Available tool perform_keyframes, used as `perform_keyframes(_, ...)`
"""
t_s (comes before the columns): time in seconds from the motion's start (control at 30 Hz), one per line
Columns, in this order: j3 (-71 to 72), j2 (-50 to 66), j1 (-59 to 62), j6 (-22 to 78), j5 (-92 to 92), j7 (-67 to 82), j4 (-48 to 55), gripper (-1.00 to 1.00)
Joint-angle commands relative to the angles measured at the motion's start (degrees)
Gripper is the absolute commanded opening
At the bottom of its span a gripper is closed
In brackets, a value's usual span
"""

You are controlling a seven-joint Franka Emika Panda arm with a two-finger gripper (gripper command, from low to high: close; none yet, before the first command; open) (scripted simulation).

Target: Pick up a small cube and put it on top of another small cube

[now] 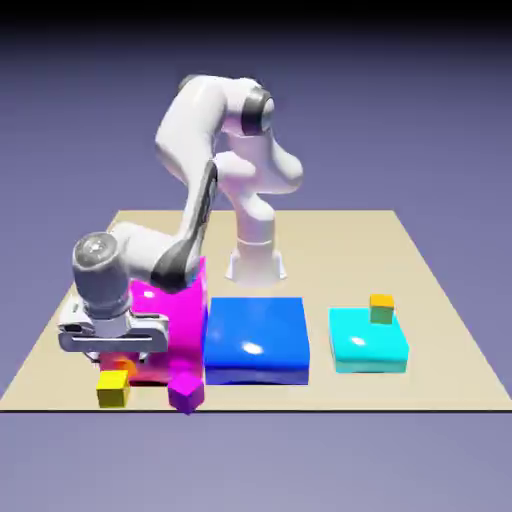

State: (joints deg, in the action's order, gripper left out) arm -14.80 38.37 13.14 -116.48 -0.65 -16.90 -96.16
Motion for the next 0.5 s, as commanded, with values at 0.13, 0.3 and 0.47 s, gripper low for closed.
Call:
perform_keyframes(0.13, -0.16, 5.66, 1.11, -2.84, 0.39, 1.0, 0.45, 0.0)
perform_keyframes(0.3, -0.12, 5.91, 1.16, -3.25, 0.43, 1.0, 0.29, -1.0)
perform_keyframes(0.47, 3.05, -3.25, -2.9, 3.01, -2.17, -3.04, -2.71, -1.0)
